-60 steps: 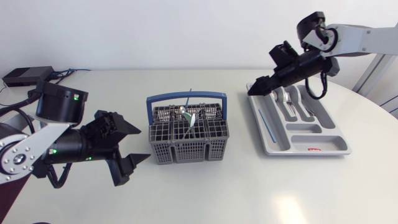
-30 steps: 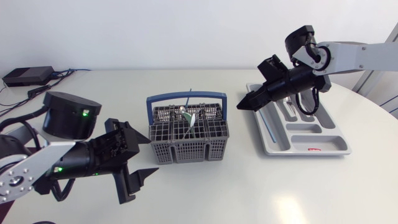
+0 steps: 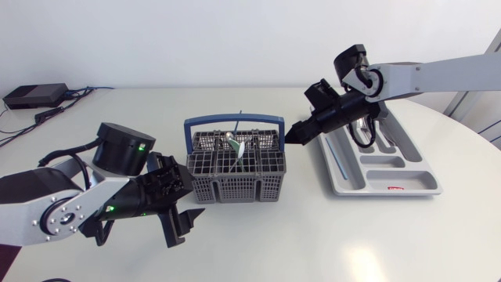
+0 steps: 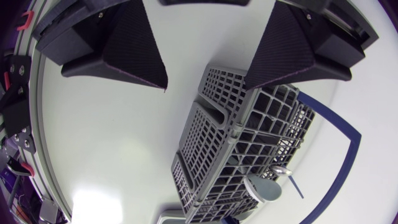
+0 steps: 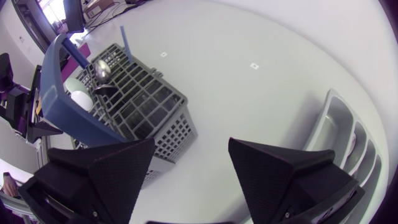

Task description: Unload the cutlery basket into the drawer organizer.

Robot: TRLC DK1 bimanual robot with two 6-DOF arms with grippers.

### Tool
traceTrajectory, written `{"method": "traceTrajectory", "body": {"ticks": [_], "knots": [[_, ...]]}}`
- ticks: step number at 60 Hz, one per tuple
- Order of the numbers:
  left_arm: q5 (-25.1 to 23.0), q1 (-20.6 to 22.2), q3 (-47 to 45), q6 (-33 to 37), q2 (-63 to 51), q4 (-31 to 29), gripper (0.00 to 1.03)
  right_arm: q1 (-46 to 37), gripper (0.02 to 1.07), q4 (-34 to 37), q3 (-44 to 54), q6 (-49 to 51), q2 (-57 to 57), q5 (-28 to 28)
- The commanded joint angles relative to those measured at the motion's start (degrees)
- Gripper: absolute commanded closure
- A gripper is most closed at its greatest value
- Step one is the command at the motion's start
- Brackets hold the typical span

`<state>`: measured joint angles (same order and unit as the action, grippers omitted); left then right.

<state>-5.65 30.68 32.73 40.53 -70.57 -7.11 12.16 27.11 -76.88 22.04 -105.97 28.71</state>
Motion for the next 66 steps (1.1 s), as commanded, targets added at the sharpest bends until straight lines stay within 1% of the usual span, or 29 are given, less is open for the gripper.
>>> {"method": "traceTrajectory", "body": {"ticks": [1,10,14,22,27,31,36,38,49,55,66], "knots": [[0.4,-1.1,1.6,-0.3,-0.7,1.3,0.11,1.1,0.22,0.1,3.1,-1.1,1.0,-0.3],[0.4,-1.8,1.7,-0.2,-0.4,1.3,0.11,2.3,0.22,-0.4,4.9,-1.1,2.3,-1.0],[0.4,-1.7,1.7,-0.3,-0.4,1.1,0.11,2.5,0.22,-1.4,5.3,-1.3,2.4,-2.7],[0.7,-1.1,1.9,-0.7,1.2,0.0,0.11,1.9,0.22,-1.8,5.9,-1.1,3.2,-3.1],[0.7,-1.0,2.6,-1.2,3.8,-2.4,0.11,1.0,0.21,-2.7,7.6,-0.8,5.3,-3.7],[0.7,-0.5,4.1,-2.0,5.4,-5.4,0.11,0.3,0.21,-2.8,9.2,-0.2,7.3,-4.1],[0.7,1.0,7.1,-4.9,6.3,-9.9,0.11,-0.6,0.21,-3.3,11.4,0.3,10.1,-4.5],[0.7,1.8,8.6,-6.7,6.5,-11.5,0.11,-0.9,0.19,-3.4,12.4,0.4,11.3,-4.5],[1.3,5.7,16.8,-17.3,4.2,-15.8,0.12,-2.9,0.18,-3.8,17.3,1.2,16.8,-4.0],[3.9,7.2,22.5,-22.5,0.0,-18.4,0.12,-4.3,0.18,-4.4,19.6,1.6,18.4,-3.3],[9.9,11.0,27.2,-25.9,-6.7,-19.8,0.12,-6.9,0.18,-5.5,22.2,2.5,19.0,-1.4]]}}
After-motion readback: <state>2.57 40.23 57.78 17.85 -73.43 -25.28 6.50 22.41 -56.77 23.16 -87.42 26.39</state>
